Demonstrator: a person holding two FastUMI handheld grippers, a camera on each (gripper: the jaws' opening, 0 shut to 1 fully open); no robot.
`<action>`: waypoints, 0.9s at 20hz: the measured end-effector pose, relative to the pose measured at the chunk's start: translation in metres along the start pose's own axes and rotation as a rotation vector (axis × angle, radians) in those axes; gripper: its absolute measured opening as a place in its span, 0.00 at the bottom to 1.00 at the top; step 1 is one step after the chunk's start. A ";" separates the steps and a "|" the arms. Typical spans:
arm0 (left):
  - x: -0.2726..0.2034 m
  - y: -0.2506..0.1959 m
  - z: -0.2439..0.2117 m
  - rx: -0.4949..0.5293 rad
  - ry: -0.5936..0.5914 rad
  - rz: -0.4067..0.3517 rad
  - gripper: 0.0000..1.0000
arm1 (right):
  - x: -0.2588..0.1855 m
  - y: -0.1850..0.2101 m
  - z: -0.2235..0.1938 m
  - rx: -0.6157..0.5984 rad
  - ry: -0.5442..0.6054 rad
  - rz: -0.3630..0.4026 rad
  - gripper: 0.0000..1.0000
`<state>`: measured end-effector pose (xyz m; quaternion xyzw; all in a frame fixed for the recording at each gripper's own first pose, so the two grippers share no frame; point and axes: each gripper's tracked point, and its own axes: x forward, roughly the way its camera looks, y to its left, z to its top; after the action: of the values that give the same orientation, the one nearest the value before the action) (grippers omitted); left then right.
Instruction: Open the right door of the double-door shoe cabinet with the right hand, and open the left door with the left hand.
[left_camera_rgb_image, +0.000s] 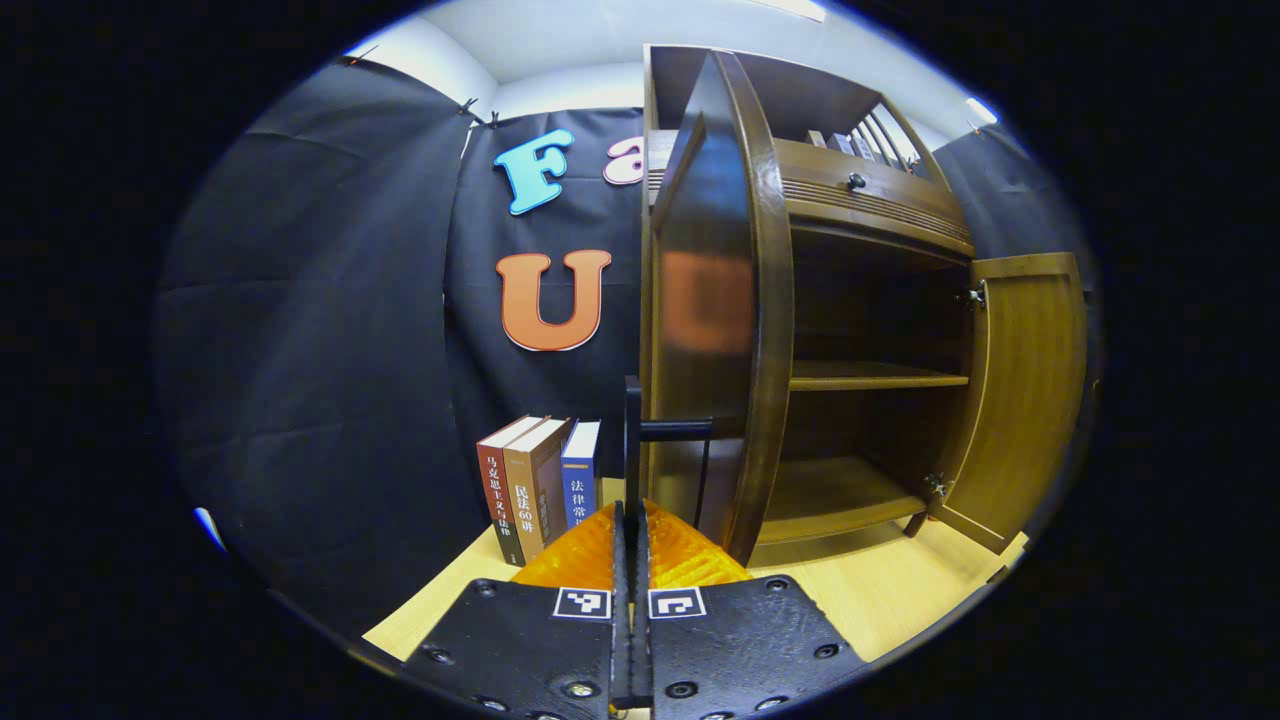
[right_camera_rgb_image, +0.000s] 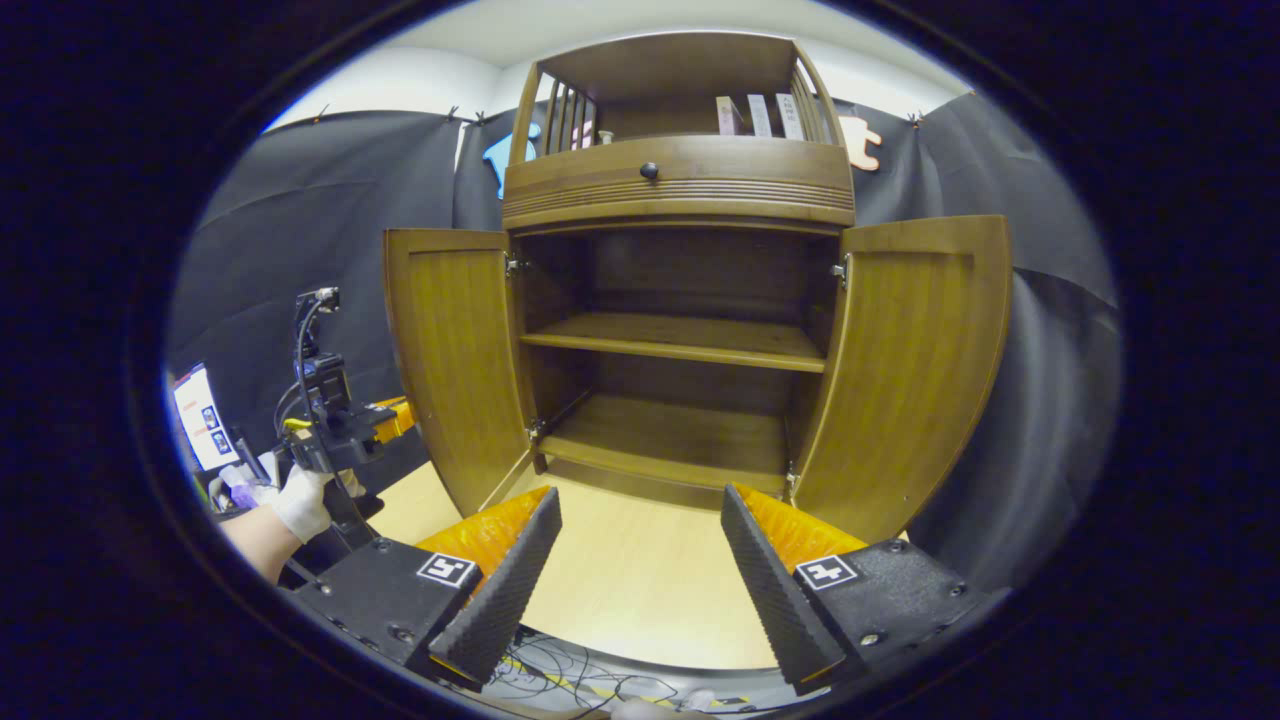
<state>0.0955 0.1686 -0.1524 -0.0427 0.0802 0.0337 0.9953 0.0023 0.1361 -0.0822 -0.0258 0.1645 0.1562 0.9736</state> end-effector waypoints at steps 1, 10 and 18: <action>0.000 0.003 0.000 -0.009 -0.001 -0.015 0.00 | 0.000 0.001 0.000 0.000 0.000 0.001 1.00; 0.007 0.035 0.000 0.046 0.026 -0.161 0.00 | -0.002 -0.003 0.000 -0.001 0.007 -0.006 1.00; 0.007 0.058 -0.002 0.029 0.057 -0.245 0.13 | -0.009 -0.010 0.000 0.001 0.016 -0.018 1.00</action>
<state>0.0975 0.2268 -0.1597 -0.0388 0.1032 -0.0907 0.9897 -0.0025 0.1238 -0.0795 -0.0282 0.1718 0.1472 0.9737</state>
